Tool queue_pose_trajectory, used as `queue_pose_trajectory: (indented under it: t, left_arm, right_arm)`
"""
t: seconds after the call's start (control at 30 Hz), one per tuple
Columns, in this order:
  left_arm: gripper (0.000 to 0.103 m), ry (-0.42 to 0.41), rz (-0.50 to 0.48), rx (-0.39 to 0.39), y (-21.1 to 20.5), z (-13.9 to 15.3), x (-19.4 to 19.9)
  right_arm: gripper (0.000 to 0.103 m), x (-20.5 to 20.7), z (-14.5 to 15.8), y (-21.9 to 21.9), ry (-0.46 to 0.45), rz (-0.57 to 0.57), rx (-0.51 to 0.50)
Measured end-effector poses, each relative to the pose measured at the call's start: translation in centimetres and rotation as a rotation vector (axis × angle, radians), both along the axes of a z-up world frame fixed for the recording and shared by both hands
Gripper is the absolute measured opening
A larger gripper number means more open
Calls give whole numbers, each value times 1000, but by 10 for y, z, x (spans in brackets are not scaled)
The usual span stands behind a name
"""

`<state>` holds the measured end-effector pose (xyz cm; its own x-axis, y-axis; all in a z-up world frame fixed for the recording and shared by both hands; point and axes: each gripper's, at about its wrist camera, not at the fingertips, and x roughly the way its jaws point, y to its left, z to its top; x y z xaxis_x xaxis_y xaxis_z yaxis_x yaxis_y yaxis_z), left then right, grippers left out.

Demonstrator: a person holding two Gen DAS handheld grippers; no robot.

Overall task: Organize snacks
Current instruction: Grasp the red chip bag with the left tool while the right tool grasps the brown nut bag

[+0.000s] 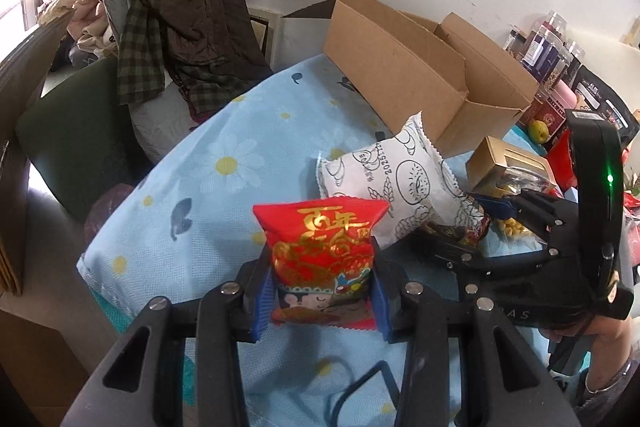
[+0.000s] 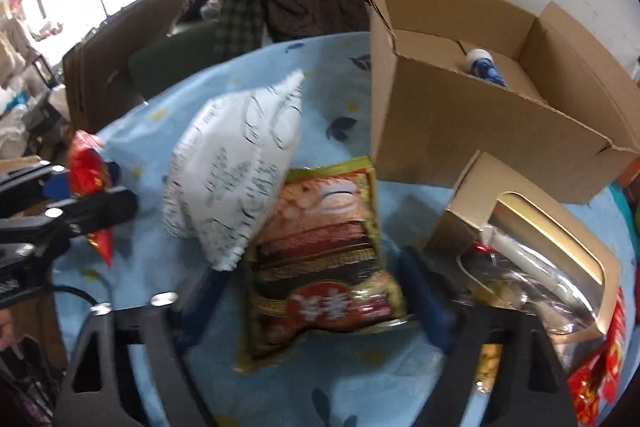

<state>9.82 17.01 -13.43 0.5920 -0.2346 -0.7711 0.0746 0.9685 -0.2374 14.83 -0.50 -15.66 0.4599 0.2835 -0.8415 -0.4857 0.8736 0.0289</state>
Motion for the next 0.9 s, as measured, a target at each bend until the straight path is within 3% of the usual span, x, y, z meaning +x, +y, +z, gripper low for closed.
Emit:
queue_pose_trajectory:
  t: [0.17, 0.4, 0.9]
  left_arm:
    - [40, 12, -31, -5, -9, -2, -8]
    - [40, 27, -75, -29, -24, -4, -23]
    - [37, 16, -201, -44, -61, 11, -47]
  right_arm:
    - [52, -16, 4, -1, -36, -46, -37]
    - [44, -35, 9, -30, -17, -135, 12]
    - [42, -99, 19, -79, 30, -234, 123]
